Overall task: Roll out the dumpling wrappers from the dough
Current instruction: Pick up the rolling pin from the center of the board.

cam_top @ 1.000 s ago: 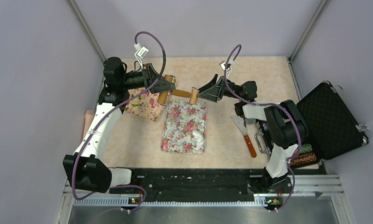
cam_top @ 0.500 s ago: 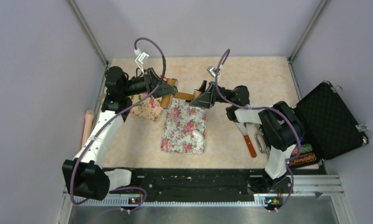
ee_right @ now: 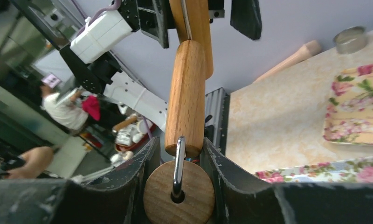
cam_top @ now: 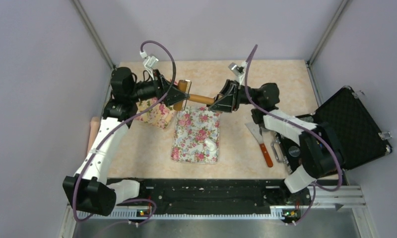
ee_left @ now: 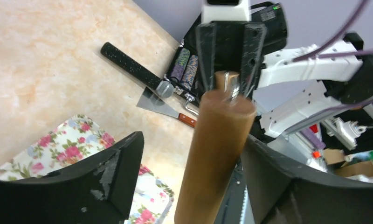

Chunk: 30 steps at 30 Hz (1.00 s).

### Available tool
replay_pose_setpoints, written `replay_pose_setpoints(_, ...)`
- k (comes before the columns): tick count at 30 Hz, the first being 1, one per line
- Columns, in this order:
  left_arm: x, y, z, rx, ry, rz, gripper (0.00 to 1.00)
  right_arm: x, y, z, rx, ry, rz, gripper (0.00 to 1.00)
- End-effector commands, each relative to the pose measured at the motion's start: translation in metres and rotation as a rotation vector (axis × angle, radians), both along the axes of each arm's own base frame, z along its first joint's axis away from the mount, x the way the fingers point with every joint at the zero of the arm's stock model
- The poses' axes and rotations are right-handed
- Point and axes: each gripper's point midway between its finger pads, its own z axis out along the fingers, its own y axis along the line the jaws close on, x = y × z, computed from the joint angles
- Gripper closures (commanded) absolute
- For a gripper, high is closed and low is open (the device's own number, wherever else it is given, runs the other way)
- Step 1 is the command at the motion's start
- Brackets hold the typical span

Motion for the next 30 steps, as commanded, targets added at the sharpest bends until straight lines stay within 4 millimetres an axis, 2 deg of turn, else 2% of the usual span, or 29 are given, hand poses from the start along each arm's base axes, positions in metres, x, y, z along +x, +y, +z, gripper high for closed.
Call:
replay_pose_setpoints(1, -0.006, 0.007, 0.012, 0.097, -0.111, 0.021, 0.05, -0.006, -0.018, 0.032, -0.071, -0.275, -0.068, 1.0)
replay_pose_setpoints(2, -0.007, 0.007, 0.016, 0.104, -0.132, 0.018, 0.02, -0.006, -0.02, 0.029, -0.117, -0.292, -0.082, 1.0)
replay_pose_setpoints(7, -0.008, 0.005, 0.037, 0.122, -0.226, -0.034, 0.01, 0.0, -0.035, 0.013, -0.337, -0.419, -0.178, 1.0)
replay_pose_setpoints(10, -0.009, 0.001, 0.049, 0.125, -0.279, -0.089, 0.01, 0.005, -0.046, -0.008, -0.483, -0.418, -0.196, 1.0)
replay_pose_setpoints(13, -0.009, -0.005, 0.051, 0.138, -0.317, -0.151, 0.01, 0.006, -0.056, -0.028, -0.605, -0.403, -0.186, 1.0)
replay_pose_setpoints(15, -0.009, -0.009, 0.041, 0.175, -0.307, -0.183, 0.01, 0.004, -0.061, -0.034, -0.652, -0.41, -0.186, 1.0)
replay_pose_setpoints(20, -0.015, -0.034, -0.007, 0.353, -0.324, -0.288, 0.01, -0.004, -0.065, -0.044, -0.73, -0.439, -0.163, 1.0)
replay_pose_setpoints(24, -0.024, -0.05, -0.049, 0.488, -0.344, -0.362, 0.01, -0.009, -0.065, -0.042, -0.737, -0.448, -0.141, 1.0)
replay_pose_setpoints(27, -0.031, -0.058, -0.068, 0.527, -0.356, -0.403, 0.01, -0.017, -0.063, -0.037, -0.714, -0.449, -0.103, 1.0)
replay_pose_setpoints(30, -0.034, -0.061, -0.078, 0.539, -0.353, -0.43, 0.01, -0.026, -0.061, -0.027, -0.672, -0.455, -0.07, 1.0)
